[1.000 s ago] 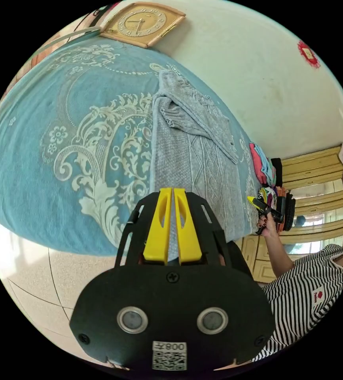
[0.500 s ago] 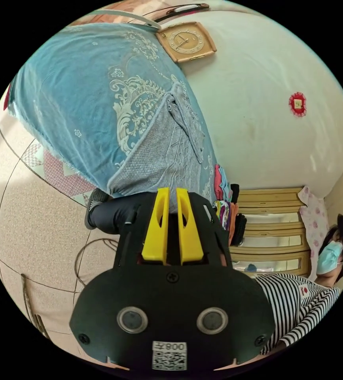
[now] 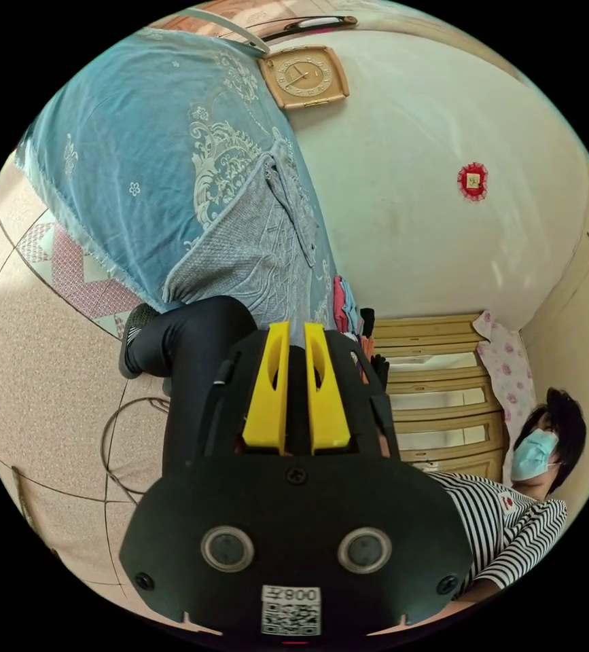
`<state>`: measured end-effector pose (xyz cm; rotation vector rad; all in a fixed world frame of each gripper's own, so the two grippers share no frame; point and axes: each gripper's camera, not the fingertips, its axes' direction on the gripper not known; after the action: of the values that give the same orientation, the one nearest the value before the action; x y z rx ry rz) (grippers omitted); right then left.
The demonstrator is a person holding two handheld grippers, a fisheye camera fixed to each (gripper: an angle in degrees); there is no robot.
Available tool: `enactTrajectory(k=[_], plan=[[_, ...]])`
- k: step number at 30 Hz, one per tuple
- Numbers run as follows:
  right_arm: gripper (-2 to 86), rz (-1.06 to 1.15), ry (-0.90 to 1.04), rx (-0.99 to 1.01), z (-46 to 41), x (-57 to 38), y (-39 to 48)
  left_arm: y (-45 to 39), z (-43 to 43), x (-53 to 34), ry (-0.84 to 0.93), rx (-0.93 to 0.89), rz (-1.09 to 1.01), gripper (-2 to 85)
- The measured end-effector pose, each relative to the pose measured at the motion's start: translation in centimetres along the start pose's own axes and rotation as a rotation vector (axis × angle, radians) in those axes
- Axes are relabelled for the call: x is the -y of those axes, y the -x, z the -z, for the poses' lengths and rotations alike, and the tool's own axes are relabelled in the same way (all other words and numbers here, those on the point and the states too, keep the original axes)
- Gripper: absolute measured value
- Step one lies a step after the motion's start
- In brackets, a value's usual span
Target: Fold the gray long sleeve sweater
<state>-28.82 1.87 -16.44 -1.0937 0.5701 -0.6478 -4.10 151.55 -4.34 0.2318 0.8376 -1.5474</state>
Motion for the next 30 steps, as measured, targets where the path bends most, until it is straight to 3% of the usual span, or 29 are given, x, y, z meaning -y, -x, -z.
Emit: enactTrajectory(k=[15,23,30], plan=[[8.9,0.036,0.04,-0.072,-6.3,3.4,4.1,-2.9,2.2,-6.5,0.031,0.092,0.114,3.6],[3.9,0.06,0.086,-0.068,-7.7,3.8,6.5,-4.4,1.3,-8.3,0.055,0.086,0.123,3.4],[1.9,0.21,0.041,0.131,-1.3,2.2,11.6,-5.2,1.6,-10.3,0.032,0.058,0.089,3.2]])
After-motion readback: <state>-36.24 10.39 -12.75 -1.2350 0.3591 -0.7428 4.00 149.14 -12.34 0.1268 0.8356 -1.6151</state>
